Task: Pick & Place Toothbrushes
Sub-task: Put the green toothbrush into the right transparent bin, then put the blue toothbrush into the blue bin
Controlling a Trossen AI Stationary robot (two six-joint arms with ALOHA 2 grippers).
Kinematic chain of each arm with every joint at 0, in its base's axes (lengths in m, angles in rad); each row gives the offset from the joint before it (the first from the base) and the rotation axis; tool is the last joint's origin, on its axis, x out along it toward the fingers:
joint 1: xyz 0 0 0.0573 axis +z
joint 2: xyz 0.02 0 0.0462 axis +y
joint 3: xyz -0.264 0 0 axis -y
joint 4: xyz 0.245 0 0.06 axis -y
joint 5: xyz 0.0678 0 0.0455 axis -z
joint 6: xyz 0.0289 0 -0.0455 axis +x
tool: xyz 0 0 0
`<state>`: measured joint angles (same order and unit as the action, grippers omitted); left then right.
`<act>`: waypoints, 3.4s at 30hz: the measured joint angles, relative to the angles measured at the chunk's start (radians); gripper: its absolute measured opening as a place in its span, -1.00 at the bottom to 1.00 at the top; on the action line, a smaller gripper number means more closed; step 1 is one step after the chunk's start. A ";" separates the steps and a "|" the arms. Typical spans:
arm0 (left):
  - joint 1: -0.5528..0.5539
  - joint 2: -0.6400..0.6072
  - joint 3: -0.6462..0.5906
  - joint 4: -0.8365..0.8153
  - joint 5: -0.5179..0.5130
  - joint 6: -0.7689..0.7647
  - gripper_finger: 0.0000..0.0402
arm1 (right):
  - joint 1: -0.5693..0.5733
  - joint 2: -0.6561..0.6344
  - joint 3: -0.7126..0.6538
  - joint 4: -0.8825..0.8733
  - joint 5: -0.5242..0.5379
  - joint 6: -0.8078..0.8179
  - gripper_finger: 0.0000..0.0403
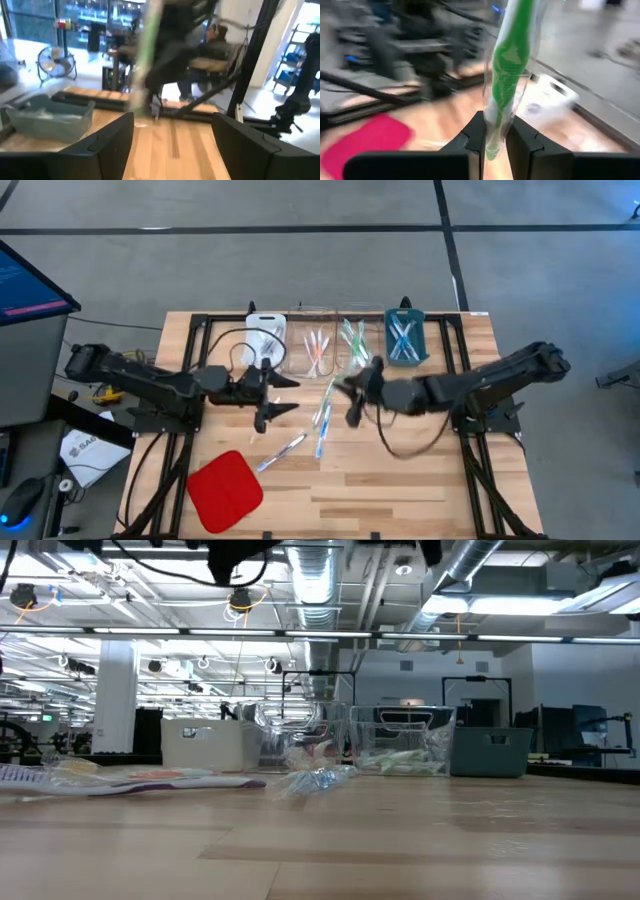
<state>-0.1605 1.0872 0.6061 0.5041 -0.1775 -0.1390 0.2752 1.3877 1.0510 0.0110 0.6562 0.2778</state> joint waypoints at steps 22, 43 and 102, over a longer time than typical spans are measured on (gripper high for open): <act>-0.014 -0.171 -0.070 -0.063 0.009 0.048 0.18 | -0.682 0.382 0.528 -0.992 -0.408 0.012 -0.79; -0.063 -0.171 -0.070 -0.051 0.005 0.037 0.15 | -0.856 0.531 0.549 -1.156 -0.605 -0.191 -0.79; -0.070 -0.170 -0.070 -0.053 0.005 0.053 0.16 | -0.826 0.625 0.588 -1.101 -0.600 -0.059 -0.16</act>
<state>-0.2302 0.9169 0.5365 0.4512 -0.1726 -0.0861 -0.5510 2.0129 1.6390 -1.0902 0.0566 0.2190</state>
